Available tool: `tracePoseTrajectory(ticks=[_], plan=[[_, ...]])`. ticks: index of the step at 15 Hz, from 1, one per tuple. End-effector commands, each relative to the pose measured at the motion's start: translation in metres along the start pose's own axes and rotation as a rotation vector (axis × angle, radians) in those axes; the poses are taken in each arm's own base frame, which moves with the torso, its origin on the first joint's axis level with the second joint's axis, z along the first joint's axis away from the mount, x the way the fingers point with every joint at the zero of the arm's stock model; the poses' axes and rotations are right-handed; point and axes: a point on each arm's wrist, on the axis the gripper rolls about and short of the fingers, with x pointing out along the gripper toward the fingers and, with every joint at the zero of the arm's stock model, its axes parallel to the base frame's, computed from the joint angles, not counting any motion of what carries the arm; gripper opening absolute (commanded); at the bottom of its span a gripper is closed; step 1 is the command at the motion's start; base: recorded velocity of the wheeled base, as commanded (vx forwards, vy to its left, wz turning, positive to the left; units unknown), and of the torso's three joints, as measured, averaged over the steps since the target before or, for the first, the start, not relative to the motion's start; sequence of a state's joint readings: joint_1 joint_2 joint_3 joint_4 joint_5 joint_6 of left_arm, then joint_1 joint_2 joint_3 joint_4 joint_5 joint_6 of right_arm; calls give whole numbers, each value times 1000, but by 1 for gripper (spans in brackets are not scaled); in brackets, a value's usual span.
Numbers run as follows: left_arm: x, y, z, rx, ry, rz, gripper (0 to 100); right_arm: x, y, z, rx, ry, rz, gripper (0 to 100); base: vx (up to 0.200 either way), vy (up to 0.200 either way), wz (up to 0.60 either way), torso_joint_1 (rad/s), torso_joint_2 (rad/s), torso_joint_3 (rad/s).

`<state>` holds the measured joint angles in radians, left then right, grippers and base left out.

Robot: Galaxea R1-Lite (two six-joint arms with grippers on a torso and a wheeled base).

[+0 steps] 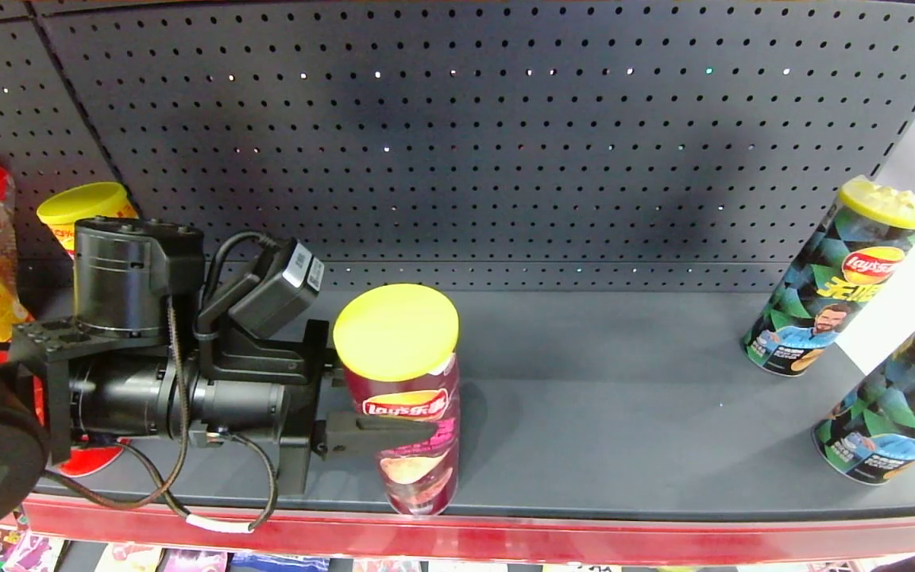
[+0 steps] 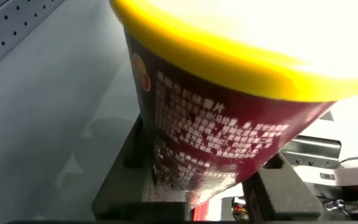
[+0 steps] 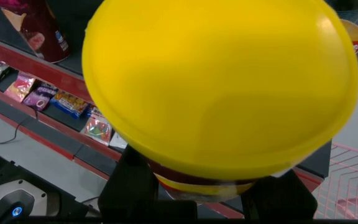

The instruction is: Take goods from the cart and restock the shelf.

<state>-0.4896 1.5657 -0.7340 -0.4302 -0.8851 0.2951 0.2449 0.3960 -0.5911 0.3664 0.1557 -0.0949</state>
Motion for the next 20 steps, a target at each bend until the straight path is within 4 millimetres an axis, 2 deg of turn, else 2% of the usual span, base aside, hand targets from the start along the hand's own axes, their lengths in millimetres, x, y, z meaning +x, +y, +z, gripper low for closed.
tracePoseTrajectory(ticks=[1,5,8,11,15,20], plan=[[-1,0,0,0,-1,4,100,0,0,0,0,0,1,0,0,0,0,0,0,0],[-10,-1,1,1,-7,35,100,1,0,1,0,6,6,0,0,0,0,0,0,0],[-31,-10,-2,1,-18,91,100,9,-2,11,3,30,15,0,0,0,0,0,0,0],[-61,-45,-6,-50,-52,139,100,24,-5,25,10,68,55,0,0,0,0,0,0,0],[-83,-81,-11,-106,-88,245,100,61,-10,44,-11,80,140,0,0,0,0,0,0,0],[-97,-99,-19,-98,-95,462,100,118,-4,83,-46,92,280,0,0,0,0,0,0,0]])
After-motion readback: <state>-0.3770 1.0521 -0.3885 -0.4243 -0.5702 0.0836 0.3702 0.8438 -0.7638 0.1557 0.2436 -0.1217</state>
